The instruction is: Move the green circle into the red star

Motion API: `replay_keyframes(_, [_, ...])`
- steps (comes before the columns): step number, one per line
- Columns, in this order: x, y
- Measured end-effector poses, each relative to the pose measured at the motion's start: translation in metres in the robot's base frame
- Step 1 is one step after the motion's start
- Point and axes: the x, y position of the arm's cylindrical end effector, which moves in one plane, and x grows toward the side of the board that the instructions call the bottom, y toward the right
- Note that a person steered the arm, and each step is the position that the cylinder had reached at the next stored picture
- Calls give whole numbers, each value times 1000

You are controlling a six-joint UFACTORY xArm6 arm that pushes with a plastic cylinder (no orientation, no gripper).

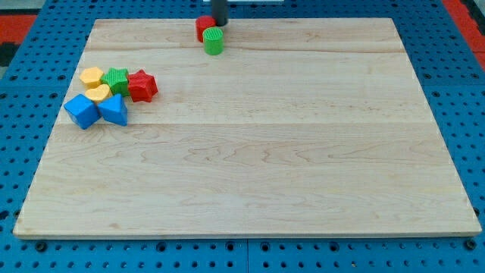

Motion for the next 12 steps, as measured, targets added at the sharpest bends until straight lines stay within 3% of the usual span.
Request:
replay_keyframes(2, [67, 4])
replay_keyframes(3, [86, 42])
replay_keyframes(6, [181, 68])
replay_keyframes(7, [198, 59])
replay_keyframes(9, [182, 39])
replay_keyframes(11, [196, -24])
replay_keyframes(12, [214, -2])
